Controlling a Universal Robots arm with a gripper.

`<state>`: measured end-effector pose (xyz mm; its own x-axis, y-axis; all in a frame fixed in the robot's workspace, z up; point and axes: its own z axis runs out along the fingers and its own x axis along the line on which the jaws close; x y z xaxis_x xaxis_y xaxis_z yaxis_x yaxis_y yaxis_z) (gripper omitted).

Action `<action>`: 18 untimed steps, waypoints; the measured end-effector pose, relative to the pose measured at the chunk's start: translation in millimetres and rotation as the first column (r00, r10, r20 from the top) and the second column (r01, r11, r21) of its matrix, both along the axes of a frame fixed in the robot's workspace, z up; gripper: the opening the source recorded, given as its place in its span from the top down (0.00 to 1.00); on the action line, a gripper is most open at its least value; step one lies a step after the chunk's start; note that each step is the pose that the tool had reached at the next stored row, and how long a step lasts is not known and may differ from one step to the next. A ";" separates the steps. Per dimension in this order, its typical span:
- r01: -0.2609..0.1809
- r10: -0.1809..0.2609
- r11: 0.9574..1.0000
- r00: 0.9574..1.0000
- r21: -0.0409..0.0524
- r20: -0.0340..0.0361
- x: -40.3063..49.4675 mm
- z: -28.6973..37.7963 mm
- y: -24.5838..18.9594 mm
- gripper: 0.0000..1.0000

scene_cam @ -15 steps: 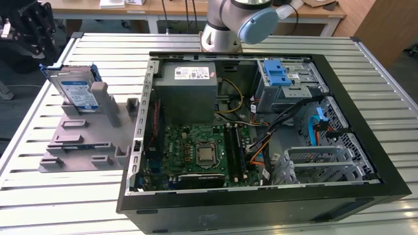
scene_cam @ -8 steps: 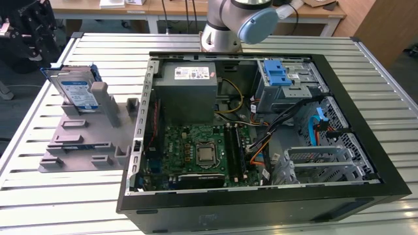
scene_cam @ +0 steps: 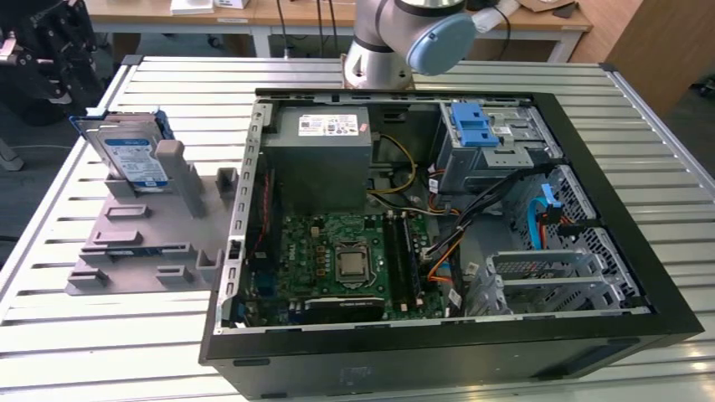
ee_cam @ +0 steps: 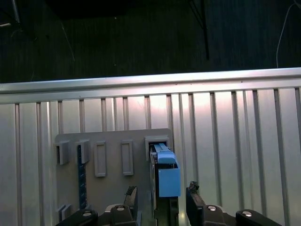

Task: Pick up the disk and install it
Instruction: 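Pick up the disk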

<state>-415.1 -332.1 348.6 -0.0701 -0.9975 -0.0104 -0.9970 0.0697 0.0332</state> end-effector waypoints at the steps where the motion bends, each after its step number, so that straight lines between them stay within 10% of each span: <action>1: 0.000 0.000 1.000 1.000 0.000 0.000 0.0 0.0 0.0 0.47; 12: 0.000 0.000 1.000 1.000 -0.002 0.002 -2.3 -7.6 0.1 0.47; 18: 0.000 0.000 1.000 0.999 -0.002 0.035 -6.6 -14.4 0.3 0.47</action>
<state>-421.7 -331.8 334.2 -0.0695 -0.9975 -0.0113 -0.9976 0.0695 -0.0020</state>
